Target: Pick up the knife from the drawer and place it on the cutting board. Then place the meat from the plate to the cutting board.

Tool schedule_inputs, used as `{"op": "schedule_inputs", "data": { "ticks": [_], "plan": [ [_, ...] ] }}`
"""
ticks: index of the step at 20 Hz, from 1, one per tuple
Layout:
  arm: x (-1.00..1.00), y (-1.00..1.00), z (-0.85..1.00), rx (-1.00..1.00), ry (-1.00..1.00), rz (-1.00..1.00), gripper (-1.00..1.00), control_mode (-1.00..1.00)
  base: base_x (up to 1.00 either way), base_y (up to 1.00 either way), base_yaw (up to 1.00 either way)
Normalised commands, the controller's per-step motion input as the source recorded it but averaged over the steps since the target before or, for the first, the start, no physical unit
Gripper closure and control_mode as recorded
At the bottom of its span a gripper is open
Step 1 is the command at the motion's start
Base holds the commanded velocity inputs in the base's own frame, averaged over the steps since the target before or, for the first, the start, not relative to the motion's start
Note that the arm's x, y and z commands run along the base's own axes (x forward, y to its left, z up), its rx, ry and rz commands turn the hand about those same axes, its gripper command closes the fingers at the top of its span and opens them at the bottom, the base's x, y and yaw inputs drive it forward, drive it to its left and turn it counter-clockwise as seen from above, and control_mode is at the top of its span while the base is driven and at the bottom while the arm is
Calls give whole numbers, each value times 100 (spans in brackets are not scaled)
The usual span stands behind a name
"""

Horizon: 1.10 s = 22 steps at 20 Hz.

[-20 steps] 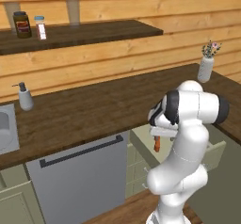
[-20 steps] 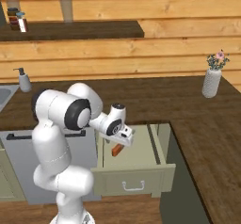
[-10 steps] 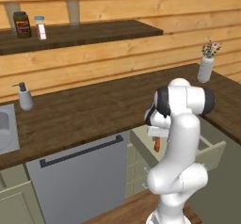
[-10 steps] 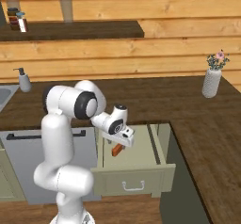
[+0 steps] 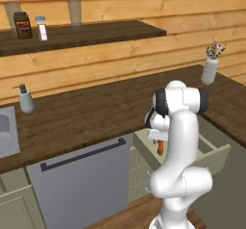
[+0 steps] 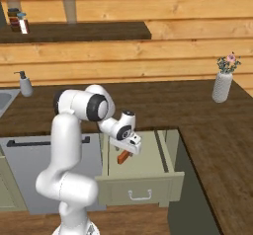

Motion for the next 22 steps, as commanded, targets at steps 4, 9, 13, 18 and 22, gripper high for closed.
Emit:
{"op": "schedule_inputs", "data": {
  "ticks": [4,9,13,18,22],
  "plan": [
    [7,1,-41,0,3,-1,-100,-100,0,0,0],
    [4,1,-41,0,3,-1,-100,-100,0,0,0],
    [9,1,-47,0,4,-4,100,-100,0,0,0],
    [-12,0,-11,0,0,-7,100,-100,0,0,0],
    [-37,0,4,0,0,-14,100,-100,0,0,0]
  ]
}}
